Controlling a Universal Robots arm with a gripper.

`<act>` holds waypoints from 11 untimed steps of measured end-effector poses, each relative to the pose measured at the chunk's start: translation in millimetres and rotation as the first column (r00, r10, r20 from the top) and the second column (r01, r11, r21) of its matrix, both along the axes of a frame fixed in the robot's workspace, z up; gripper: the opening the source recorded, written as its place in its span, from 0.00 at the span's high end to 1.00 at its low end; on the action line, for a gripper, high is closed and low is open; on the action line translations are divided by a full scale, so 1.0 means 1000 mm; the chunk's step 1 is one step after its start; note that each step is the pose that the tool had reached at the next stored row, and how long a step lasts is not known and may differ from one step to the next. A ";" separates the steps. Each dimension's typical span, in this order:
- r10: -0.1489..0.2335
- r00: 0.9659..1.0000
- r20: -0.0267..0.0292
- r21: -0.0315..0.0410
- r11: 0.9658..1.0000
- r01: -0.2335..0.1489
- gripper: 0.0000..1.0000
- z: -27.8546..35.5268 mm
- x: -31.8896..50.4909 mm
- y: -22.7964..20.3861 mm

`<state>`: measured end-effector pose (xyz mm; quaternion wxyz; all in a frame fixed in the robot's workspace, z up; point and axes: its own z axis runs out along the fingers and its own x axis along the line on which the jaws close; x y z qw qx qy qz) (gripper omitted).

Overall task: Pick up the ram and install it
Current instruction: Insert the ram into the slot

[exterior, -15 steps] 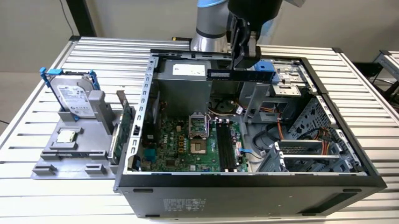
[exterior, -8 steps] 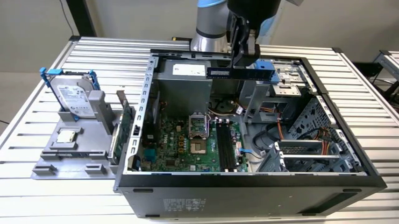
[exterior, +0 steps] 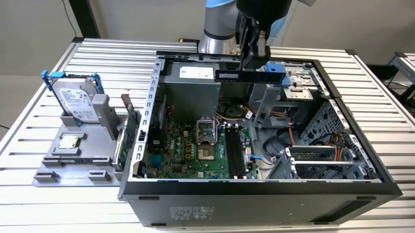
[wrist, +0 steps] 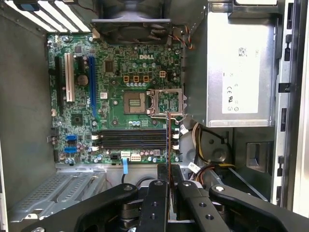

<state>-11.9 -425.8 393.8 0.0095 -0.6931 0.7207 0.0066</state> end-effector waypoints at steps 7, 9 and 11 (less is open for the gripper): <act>-0.050 0.999 0.000 0.000 0.999 0.050 1.00 0.0000 0.0000 0.0000; -0.077 0.997 0.000 0.000 0.997 0.077 1.00 0.0000 0.0001 0.0000; -0.102 0.995 0.000 -0.001 0.995 0.102 1.00 0.0000 0.0001 0.0000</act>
